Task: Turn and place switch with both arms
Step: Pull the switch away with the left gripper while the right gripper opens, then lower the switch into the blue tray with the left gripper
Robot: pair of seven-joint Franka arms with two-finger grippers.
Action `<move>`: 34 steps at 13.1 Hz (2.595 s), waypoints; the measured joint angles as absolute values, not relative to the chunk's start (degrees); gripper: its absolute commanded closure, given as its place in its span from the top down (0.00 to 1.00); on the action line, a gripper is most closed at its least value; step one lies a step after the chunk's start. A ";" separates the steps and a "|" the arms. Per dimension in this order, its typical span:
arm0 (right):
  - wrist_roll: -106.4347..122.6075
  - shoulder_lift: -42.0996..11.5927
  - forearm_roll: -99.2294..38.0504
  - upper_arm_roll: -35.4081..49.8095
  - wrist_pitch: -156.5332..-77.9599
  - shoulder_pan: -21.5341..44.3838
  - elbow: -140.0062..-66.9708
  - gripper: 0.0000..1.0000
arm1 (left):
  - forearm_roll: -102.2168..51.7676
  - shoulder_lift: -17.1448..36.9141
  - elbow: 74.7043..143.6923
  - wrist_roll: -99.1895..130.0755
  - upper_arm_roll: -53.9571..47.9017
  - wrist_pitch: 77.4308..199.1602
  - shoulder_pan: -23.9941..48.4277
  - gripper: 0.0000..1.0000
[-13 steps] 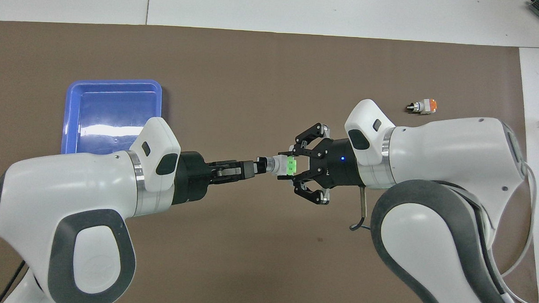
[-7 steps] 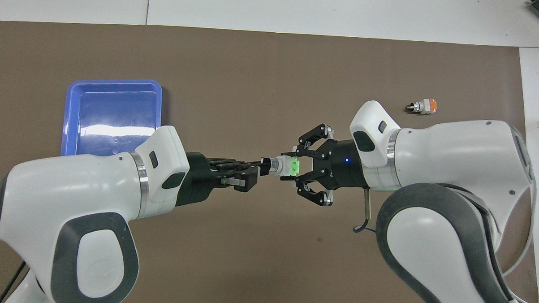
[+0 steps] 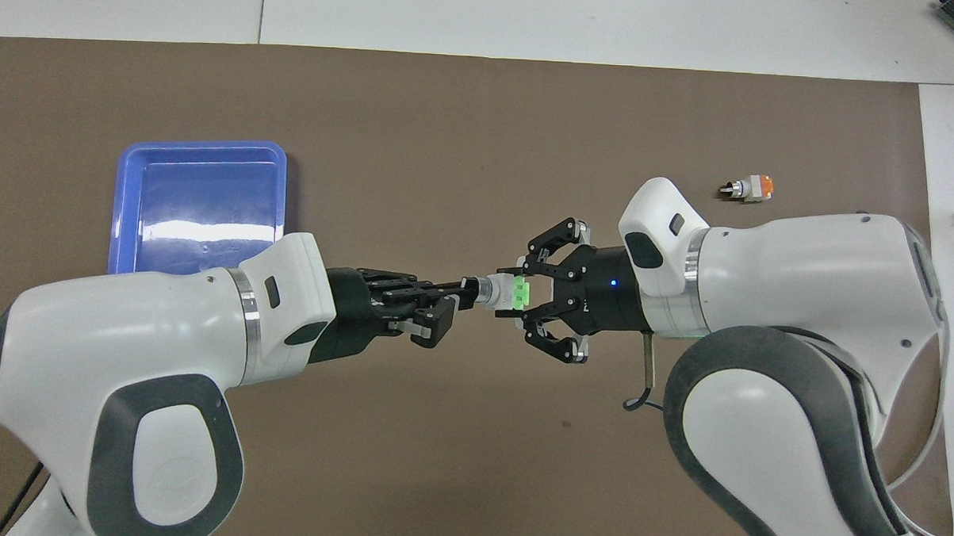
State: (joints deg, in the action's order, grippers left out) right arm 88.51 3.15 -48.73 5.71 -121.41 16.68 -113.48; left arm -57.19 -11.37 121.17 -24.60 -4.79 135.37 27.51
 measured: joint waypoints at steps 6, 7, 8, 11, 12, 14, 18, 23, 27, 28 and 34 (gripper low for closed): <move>88.51 3.15 -48.73 5.74 -121.50 16.69 -113.53 0.00 | -57.09 -11.35 121.17 -25.34 -4.78 135.36 27.51 0.00; 88.51 3.15 -48.73 5.76 -121.53 16.69 -113.57 0.45 | -56.95 -11.35 121.17 -25.34 -4.78 135.34 27.51 0.00; 88.51 3.15 -48.73 5.76 -121.53 16.70 -113.58 0.99 | -56.89 -11.35 121.17 -25.35 -4.78 135.32 27.51 0.00; 88.51 3.22 -48.73 5.92 -122.34 16.85 -113.57 1.00 | -56.23 -11.21 121.21 -25.38 -5.10 135.18 27.54 0.00; 88.51 3.25 -48.73 5.96 -122.69 16.86 -113.55 1.00 | -56.21 -11.14 121.25 -25.39 -5.20 135.18 27.55 0.00; 88.51 3.30 -48.73 5.97 -122.83 16.86 -113.46 1.00 | -56.13 -11.04 121.38 -25.39 -5.22 135.16 27.55 0.00; 88.51 3.41 -46.38 5.96 -124.41 16.85 -113.24 1.00 | -50.58 -10.87 121.75 -25.32 -4.61 134.29 25.41 0.00; 87.28 3.42 -37.61 5.31 -124.46 16.04 -112.80 1.00 | -33.20 -10.80 121.74 -25.35 -4.19 123.81 13.76 0.00; 85.20 3.41 -28.07 5.17 -124.46 13.57 -110.67 1.00 | -16.08 -10.83 121.74 -25.36 -3.94 117.97 4.57 0.00; 83.32 3.41 -25.24 5.16 -124.46 12.53 -109.94 1.00 | -12.94 -10.83 121.76 -25.36 -3.94 116.91 2.84 0.00; 63.81 1.65 -9.22 4.99 -110.26 7.11 -100.29 1.00 | -2.05 -10.24 125.40 -21.44 -4.03 115.89 -2.69 0.00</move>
